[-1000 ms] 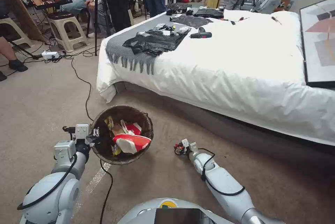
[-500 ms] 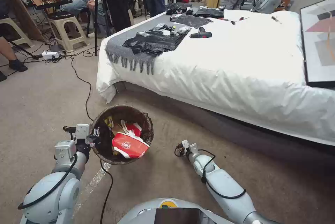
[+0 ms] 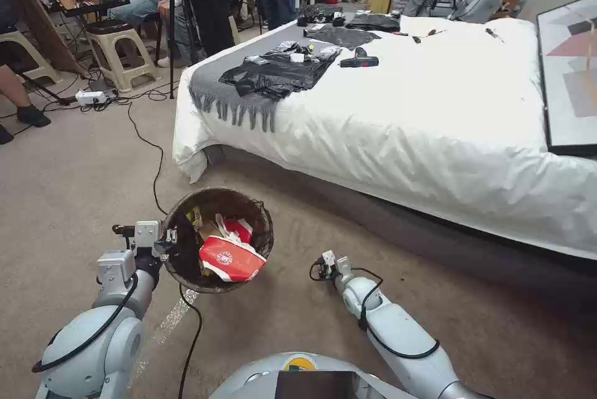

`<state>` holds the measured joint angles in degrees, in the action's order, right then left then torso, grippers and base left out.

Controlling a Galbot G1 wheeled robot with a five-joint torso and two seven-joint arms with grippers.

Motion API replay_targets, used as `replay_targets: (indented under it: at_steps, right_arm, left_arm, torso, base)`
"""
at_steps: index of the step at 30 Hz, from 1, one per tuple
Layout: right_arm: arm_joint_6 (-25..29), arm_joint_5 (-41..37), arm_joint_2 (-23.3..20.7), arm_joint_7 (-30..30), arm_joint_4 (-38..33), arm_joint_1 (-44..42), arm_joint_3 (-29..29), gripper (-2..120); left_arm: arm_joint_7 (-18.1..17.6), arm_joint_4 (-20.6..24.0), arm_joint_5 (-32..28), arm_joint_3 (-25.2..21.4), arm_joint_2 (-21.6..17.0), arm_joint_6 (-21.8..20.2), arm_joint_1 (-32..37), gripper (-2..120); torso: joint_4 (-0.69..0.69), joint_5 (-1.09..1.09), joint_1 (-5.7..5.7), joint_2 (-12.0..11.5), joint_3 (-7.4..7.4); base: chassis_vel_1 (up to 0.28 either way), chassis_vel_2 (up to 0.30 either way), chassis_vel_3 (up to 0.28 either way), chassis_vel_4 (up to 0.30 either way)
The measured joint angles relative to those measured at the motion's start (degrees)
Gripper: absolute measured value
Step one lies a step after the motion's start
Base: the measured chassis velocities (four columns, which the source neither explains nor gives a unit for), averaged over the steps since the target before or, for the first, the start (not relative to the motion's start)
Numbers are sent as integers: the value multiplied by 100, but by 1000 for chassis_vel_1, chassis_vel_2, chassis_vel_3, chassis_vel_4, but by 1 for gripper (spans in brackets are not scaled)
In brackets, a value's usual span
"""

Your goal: Pick up the trash bin, then pick up the garbage from the floor and place it into the trash bin.

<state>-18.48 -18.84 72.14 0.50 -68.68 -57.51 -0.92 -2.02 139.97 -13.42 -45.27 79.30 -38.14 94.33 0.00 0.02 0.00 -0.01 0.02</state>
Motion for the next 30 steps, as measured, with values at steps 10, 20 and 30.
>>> replay_targets:
  at_steps: [10,20,30]
  right_arm:
    - [-97,-282,-349,112,-903,-109,188,0]
    - [-328,-825,-1174,132,-2426,-345,561,0]
    - [-602,-1448,-1773,-345,-4266,-423,951,0]
  left_arm:
    - [5,32,-15,-16,-14,0,16,3]
    - [7,65,-26,-22,-23,-3,25,3]
    - [6,78,-30,-13,-22,-14,46,3]
  torso:
    - [0,-1,0,0,-1]
    - [-1,-1,0,0,-2]
    - [-1,-1,0,0,-2]
  base:
    - [0,0,0,0]
    - [0,0,0,0]
    - [0,0,0,0]
